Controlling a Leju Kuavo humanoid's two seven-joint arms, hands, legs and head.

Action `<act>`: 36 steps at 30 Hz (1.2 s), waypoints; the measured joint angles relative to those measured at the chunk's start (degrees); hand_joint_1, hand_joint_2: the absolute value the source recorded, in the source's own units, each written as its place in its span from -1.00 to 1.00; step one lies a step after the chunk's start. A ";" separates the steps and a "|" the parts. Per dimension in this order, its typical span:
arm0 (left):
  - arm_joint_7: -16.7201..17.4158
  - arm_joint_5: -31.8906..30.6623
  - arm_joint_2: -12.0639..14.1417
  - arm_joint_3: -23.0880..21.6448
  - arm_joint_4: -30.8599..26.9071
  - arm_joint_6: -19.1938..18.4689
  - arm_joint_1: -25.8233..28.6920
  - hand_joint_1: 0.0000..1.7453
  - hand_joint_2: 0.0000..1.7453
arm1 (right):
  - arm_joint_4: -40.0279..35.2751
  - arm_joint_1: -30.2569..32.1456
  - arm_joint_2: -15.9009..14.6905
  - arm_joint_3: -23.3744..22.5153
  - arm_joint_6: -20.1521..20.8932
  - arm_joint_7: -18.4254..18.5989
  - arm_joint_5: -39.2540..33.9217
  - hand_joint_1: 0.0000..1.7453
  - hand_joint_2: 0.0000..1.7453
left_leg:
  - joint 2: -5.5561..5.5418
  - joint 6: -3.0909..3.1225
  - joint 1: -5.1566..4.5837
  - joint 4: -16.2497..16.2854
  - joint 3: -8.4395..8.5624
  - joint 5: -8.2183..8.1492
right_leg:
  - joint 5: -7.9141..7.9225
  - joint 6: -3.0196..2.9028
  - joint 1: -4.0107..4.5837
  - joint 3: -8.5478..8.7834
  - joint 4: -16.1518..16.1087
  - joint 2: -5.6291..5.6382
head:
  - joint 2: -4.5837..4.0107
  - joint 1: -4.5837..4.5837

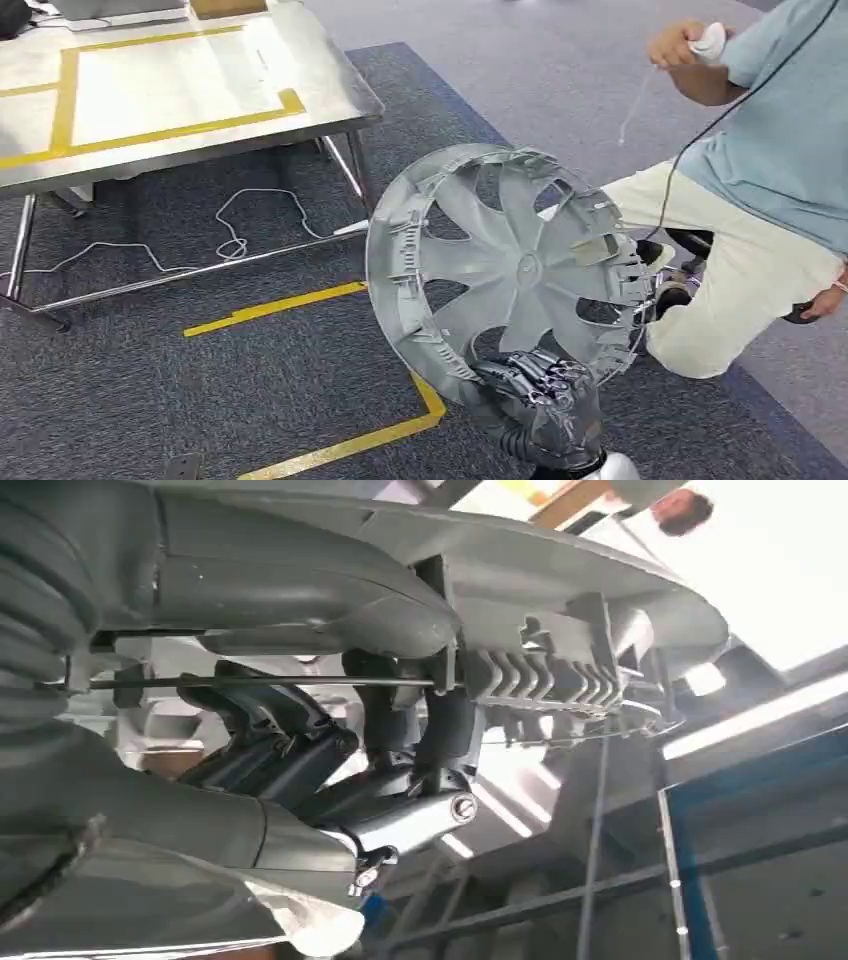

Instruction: Take the parts from the cabinet and place them on the table.

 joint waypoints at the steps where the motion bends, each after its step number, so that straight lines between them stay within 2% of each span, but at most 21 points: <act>1: -0.07 0.02 0.02 0.04 0.00 -0.07 0.15 -1.00 1.00 | 0.00 -0.14 0.00 0.11 0.00 0.00 -0.04 1.00 1.00 | -0.61 0.34 0.01 -0.22 -0.11 0.10 | -0.08 0.29 0.04 0.27 -0.16 -0.55 | 0.00 0.00; 3: -0.22 0.24 0.11 0.09 0.00 -0.24 0.14 -1.00 1.00 | 0.02 -0.54 0.00 0.39 0.00 0.00 -0.11 1.00 1.00 | -1.73 1.23 0.70 -0.88 0.49 0.53 | -1.96 0.95 -0.39 -0.66 1.86 3.76 | 0.00 0.29; 4: -0.22 0.22 0.11 0.09 0.00 -0.24 -0.09 -1.00 1.00 | 0.04 -0.53 0.00 0.46 0.00 0.02 -0.22 1.00 1.00 | -2.37 1.56 0.73 -0.87 0.37 0.59 | -4.08 1.02 -0.41 -2.49 5.84 5.35 | 0.00 0.45; 7: -0.22 0.46 0.09 0.18 0.00 -0.24 -0.11 -1.00 1.00 | 0.33 -0.52 -0.04 0.44 0.00 0.15 -0.26 1.00 1.00 | -4.45 1.66 0.68 -0.83 0.27 0.60 | -8.73 1.22 -0.32 -9.29 18.56 6.35 | 0.00 0.61; 9: -0.11 1.18 0.07 0.57 0.00 -0.37 -0.11 -1.00 1.00 | 0.55 -0.52 -0.04 0.44 0.00 0.28 -0.28 1.00 1.00 | -6.11 1.64 0.67 -0.80 0.44 0.59 | -5.57 1.02 -0.33 -9.13 16.48 6.44 | 0.00 0.61; 11: 0.07 1.29 0.02 0.92 0.00 -0.66 -0.16 -1.00 1.00 | 0.68 -0.63 -0.04 0.46 0.00 0.67 -0.28 1.00 1.00 | -7.77 1.54 0.70 -0.74 0.69 0.54 | 0.18 0.56 -0.40 -4.84 6.68 7.55 | 0.00 0.61; 12: 0.09 1.29 -0.07 1.03 0.00 -0.83 -0.15 -1.00 1.00 | 0.70 -0.73 -0.04 0.46 0.00 0.88 -0.28 1.00 1.00 | -8.42 1.36 0.84 -0.66 0.58 0.46 | 1.83 0.32 -0.62 -2.75 1.73 10.70 | 0.00 0.61; 13: 0.13 1.27 -0.09 1.09 0.00 -0.90 -0.32 -1.00 1.00 | 0.81 -0.76 -0.04 0.46 0.00 0.92 -0.26 1.00 1.00 | -9.11 0.90 0.43 -0.15 0.16 0.33 | 1.12 0.23 -1.04 -2.08 0.18 12.35 | 0.00 0.48; 16: 0.15 1.22 -0.11 1.38 0.00 -0.92 -0.08 -1.00 1.00 | 0.83 -0.97 -0.04 0.50 0.00 0.96 -0.15 1.00 1.00 | -10.95 -0.32 1.17 -0.59 -0.40 0.88 | 1.25 -0.22 -0.35 -1.78 0.60 10.73 | 0.00 0.57; 17: 0.15 1.22 -0.04 1.40 0.00 -0.92 -0.06 -1.00 1.00 | 0.83 -1.09 -0.04 0.55 0.00 0.96 -0.15 1.00 1.00 | -11.52 -0.65 1.03 -0.41 -0.52 0.80 | 1.51 -0.63 -0.88 -1.53 0.02 9.88 | 0.00 0.48; 19: 0.22 1.20 0.04 1.42 0.00 -0.92 -0.14 -1.00 1.00 | 0.83 -1.21 -0.02 0.61 0.00 1.03 -0.26 1.00 1.00 | -5.52 -1.14 0.66 3.48 -2.13 -1.98 | 1.39 -1.41 -0.88 -1.00 -0.23 8.01 | 0.00 -0.26; 21: 0.24 1.18 0.04 1.44 0.00 -0.92 -0.37 -1.00 1.00 | 0.92 -0.99 -0.04 0.59 0.00 1.03 -0.26 1.00 1.00 | -3.62 -1.63 0.93 12.64 -6.46 -6.34 | 1.11 -1.80 -0.70 -0.84 -0.22 6.05 | 0.00 -0.20; 23: 0.26 1.18 0.04 1.44 0.00 -0.92 -0.25 -1.00 1.00 | 0.96 -1.09 -0.04 0.61 0.00 1.03 -0.24 1.00 1.00 | -3.34 -1.94 1.21 17.45 -8.75 -7.22 | 0.85 -1.73 -0.69 -0.71 -0.18 4.49 | 0.00 -0.24; 24: 0.28 1.16 0.04 1.46 0.00 -0.92 -0.15 -1.00 1.00 | 0.96 -1.10 -0.04 0.61 0.00 1.03 -0.22 1.00 1.00 | -3.24 -1.99 1.30 16.04 -7.96 -5.74 | 0.68 -1.63 -0.69 -0.51 -0.18 3.83 | 0.00 -0.22; 26: 0.31 1.07 0.11 1.46 0.00 -0.92 -0.12 -1.00 1.00 | 0.96 -1.16 -0.04 0.61 0.00 1.03 -0.26 1.00 1.00 | -2.21 -1.66 1.22 6.47 -3.06 -0.36 | 0.14 -1.31 -0.68 0.30 -0.18 2.42 | 0.00 -0.24; 27: 0.31 1.01 0.15 1.46 0.00 -0.90 -0.15 -1.00 1.00 | 0.94 -1.18 -0.04 0.66 0.00 1.03 -0.28 1.00 1.00 | -0.20 -1.21 0.97 1.72 -0.63 1.56 | -0.16 -1.07 -0.59 0.69 -0.19 1.85 | 0.00 -0.24; 28: 0.39 0.96 0.15 1.46 0.00 -0.90 -0.30 -1.00 1.00 | 0.96 -1.16 -0.04 0.66 0.00 1.03 -0.31 1.00 1.00 | 2.81 -0.83 0.04 0.60 0.08 0.44 | -0.48 -0.69 -0.16 0.43 -0.08 1.32 | 0.00 -0.24; 32: 0.61 0.68 0.13 1.46 0.00 -0.85 -0.27 -1.00 1.00 | 1.03 -1.28 -0.04 0.72 0.00 1.03 -0.37 1.00 1.00 | 0.31 0.41 0.04 -0.18 -0.49 0.37 | -1.03 0.44 0.16 1.31 -0.32 -1.46 | 0.00 -0.15; 33: 0.61 0.68 0.13 1.46 0.00 -0.85 -0.11 -1.00 1.00 | 0.98 -1.38 -0.04 0.72 0.00 1.03 -0.37 1.00 1.00 | -0.45 0.79 0.54 -0.67 -0.06 0.62 | -1.88 0.97 -0.15 1.00 0.15 0.45 | 0.00 -0.13; 34: 0.55 0.74 0.15 1.49 0.00 -0.85 -0.22 -1.00 1.00 | 0.92 -1.34 -0.04 0.72 0.00 1.01 -0.46 1.00 1.00 | -1.13 1.11 0.71 -0.72 -0.02 0.63 | -3.26 1.10 -0.27 0.01 2.49 3.86 | 0.00 0.31; 36: 0.48 0.68 0.09 1.49 0.00 -0.85 -0.49 -1.00 1.00 | 0.96 -0.98 -0.11 0.66 0.00 1.03 -0.52 1.00 1.00 | -2.70 1.54 0.73 -0.67 -0.17 0.69 | -7.18 1.21 -0.42 -4.76 11.54 5.98 | 0.00 0.61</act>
